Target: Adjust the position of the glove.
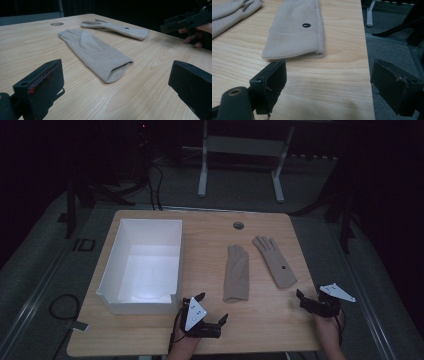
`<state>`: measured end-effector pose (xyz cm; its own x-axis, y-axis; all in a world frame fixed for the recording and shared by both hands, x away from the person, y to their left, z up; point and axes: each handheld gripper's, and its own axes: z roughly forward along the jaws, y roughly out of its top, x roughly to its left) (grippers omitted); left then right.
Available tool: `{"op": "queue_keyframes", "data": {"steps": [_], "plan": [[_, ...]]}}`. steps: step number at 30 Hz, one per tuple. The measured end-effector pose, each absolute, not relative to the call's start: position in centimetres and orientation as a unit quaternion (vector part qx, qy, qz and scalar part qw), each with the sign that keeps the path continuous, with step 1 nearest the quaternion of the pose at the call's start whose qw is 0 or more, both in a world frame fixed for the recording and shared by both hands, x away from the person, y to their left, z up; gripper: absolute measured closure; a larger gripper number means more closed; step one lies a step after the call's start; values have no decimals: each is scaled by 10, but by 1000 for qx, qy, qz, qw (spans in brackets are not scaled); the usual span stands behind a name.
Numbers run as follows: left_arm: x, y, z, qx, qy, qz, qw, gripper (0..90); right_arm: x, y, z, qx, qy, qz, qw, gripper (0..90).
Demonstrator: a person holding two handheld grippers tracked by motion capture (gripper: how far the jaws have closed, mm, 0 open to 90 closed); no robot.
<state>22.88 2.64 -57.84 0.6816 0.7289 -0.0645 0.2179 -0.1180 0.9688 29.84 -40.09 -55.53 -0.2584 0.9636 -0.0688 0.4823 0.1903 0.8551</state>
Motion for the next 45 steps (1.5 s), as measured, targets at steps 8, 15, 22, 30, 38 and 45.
{"op": "queue_keyframes", "data": {"steps": [8,15,22,30,38,45], "plan": [[229,26,-578,715,330,221,576,5,295,-401,-553,520,694,371,331,110],[229,26,-578,715,328,222,577,5,298,-401,-532,524,703,381,294,130],[228,26,-578,718,325,225,573,5,311,-392,-506,532,707,396,246,133],[228,25,-578,719,323,223,573,5,324,-366,-487,522,705,415,243,119],[229,25,-578,719,324,220,574,5,339,-343,-476,505,715,422,237,186],[228,25,-578,720,322,221,574,5,349,-321,-474,493,724,424,231,187]]}}
